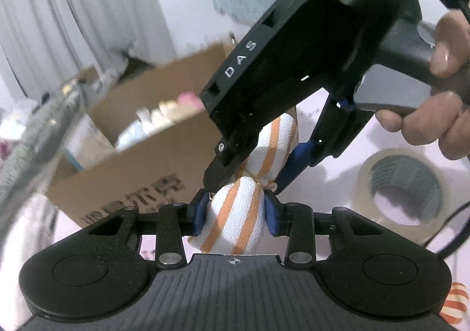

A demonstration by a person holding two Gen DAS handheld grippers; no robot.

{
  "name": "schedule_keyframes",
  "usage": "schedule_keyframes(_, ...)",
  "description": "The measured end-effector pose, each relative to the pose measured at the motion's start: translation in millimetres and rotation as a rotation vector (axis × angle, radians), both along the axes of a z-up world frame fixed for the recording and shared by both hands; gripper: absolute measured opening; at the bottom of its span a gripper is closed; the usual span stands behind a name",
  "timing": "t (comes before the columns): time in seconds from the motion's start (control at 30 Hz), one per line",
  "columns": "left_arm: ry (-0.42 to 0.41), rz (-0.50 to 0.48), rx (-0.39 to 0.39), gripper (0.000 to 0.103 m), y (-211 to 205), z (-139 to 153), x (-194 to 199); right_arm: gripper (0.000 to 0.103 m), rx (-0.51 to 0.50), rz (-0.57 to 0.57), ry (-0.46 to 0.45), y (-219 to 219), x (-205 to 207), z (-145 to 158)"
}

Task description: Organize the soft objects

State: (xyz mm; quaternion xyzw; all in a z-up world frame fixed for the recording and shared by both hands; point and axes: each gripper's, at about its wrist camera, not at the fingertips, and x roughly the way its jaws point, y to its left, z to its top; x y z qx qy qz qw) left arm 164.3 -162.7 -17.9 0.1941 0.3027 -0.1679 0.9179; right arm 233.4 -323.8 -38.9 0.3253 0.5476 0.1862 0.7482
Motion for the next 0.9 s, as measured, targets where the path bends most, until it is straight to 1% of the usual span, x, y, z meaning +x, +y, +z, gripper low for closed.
schedule_keyframes(0.13, -0.079, 0.007, -0.035, 0.038, 5, 25, -15, 0.030, -0.022, 0.015, -0.142, 10, -18, 40)
schedule_keyframes(0.23, -0.143, 0.014, -0.052, 0.039, 4, 43, -9, 0.030, -0.033, 0.009, -0.231, 10, -18, 69)
schedule_keyframes(0.33, -0.164, 0.030, -0.092, 0.041, 3, 59, 5, 0.029, -0.035, -0.006, -0.294, 8, -8, 92)
schedule_keyframes(0.37, -0.164, 0.038, -0.112, 0.044, 4, 63, 10, 0.029, -0.038, -0.012, -0.309, 7, -5, 96)
schedule_keyframes(0.4, -0.165, 0.043, -0.132, 0.048, 5, 67, 16, 0.029, -0.038, -0.018, -0.321, 3, -2, 100)
schedule_keyframes(0.47, -0.154, 0.063, -0.149, 0.054, 7, 69, 26, 0.029, -0.048, -0.039, -0.336, 1, 9, 104)
schedule_keyframes(0.57, -0.126, 0.090, -0.165, 0.055, 14, 64, 33, 0.029, -0.068, -0.082, -0.345, -8, 26, 104)
schedule_keyframes(0.7, -0.025, 0.125, -0.193, 0.055, 27, 51, 48, 0.029, -0.124, -0.162, -0.384, -26, 47, 100)
schedule_keyframes(0.77, 0.004, 0.139, -0.204, 0.055, 32, 47, 54, 0.029, -0.168, -0.189, -0.397, -32, 57, 95)
schedule_keyframes(0.8, 0.012, 0.147, -0.209, 0.055, 35, 45, 55, 0.029, -0.188, -0.192, -0.392, -34, 62, 90)
schedule_keyframes(0.9, 0.023, 0.162, -0.218, 0.055, 40, 43, 54, 0.029, -0.234, -0.174, -0.330, -33, 76, 66)
